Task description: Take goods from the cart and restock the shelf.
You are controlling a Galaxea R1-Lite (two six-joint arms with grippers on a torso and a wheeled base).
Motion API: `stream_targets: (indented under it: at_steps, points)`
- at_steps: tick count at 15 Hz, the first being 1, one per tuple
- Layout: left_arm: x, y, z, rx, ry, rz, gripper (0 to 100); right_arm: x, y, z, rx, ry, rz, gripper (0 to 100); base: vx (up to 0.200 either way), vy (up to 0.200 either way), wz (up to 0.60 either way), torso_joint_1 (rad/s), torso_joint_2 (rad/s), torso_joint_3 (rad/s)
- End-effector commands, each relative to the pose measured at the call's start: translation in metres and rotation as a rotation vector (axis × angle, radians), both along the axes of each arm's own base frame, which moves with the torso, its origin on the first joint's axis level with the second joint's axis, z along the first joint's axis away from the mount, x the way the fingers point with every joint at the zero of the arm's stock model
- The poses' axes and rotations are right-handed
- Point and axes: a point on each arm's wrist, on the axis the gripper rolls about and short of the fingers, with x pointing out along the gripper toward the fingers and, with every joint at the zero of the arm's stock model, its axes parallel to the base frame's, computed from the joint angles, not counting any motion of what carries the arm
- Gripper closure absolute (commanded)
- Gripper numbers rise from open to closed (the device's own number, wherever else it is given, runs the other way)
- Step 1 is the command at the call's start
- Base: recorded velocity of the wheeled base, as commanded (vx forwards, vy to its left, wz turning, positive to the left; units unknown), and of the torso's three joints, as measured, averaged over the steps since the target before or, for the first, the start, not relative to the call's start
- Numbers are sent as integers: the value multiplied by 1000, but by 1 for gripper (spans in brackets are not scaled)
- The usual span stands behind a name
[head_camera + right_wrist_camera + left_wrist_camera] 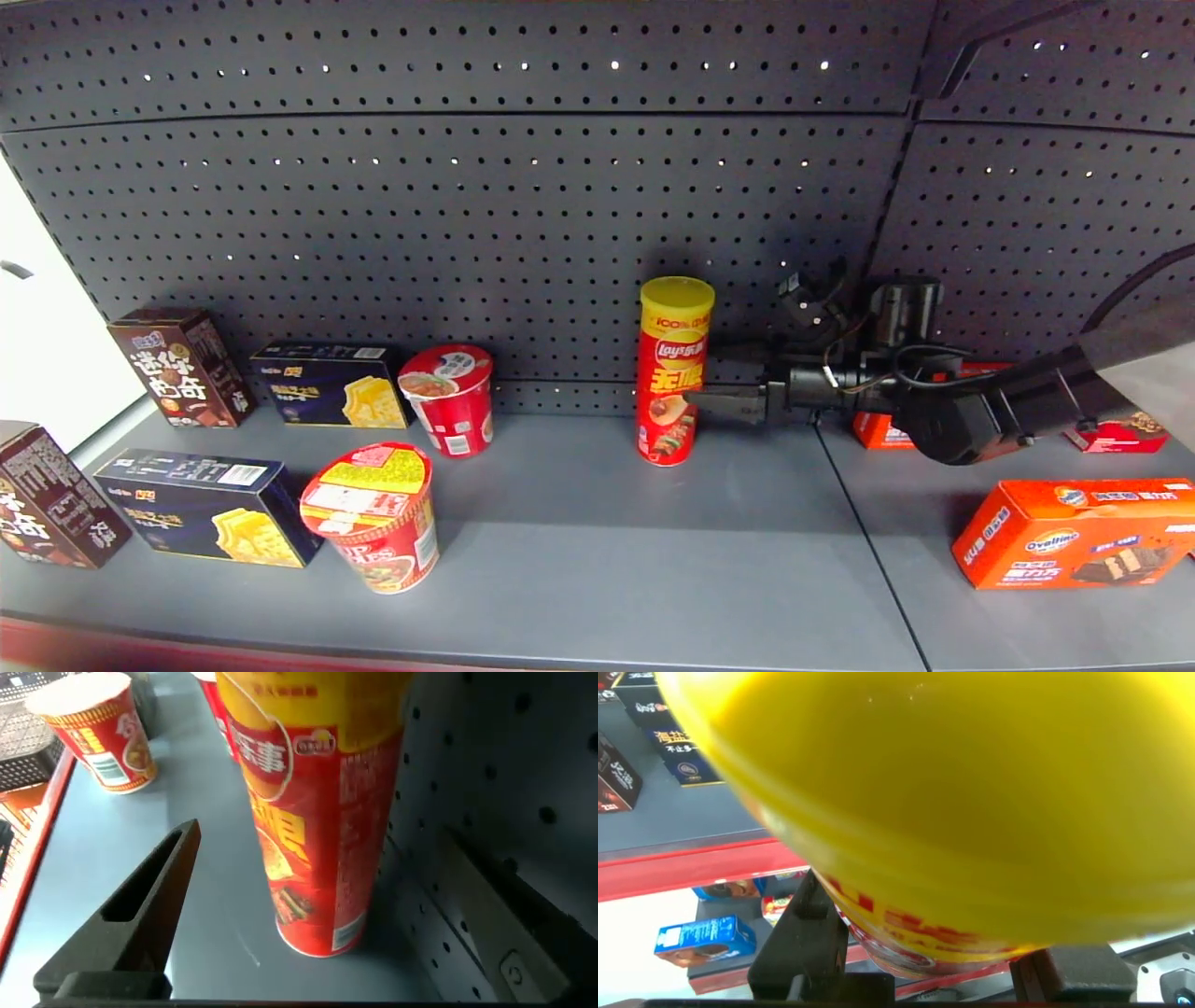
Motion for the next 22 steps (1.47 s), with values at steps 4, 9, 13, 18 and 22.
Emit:
stream_targets:
  at_steps: [4, 9, 13, 18, 22]
  points:
    - [-1, 0, -1, -1, -3, 3, 100, 9, 6, -17, -9, 26, 8, 0, 0, 0, 0, 0, 0, 0]
    - [-1, 0, -3, -1, -1, 6, 100, 14, 15, -30, -14, 42, 23, 0, 0, 0, 0, 0, 0, 0]
    - [-1, 0, -3, 1, 2, 9, 100, 21, 18, -40, -19, 55, 25, 0, 0, 0, 0, 0, 0, 0]
    - [-1, 0, -6, 1, 2, 9, 100, 25, 27, -47, -20, 56, 39, 0, 0, 0, 0, 0, 0, 0]
    - [-8, 3, -10, 5, 13, 10, 100, 29, 34, -54, -21, 62, 49, 0, 0, 0, 0, 0, 0, 0]
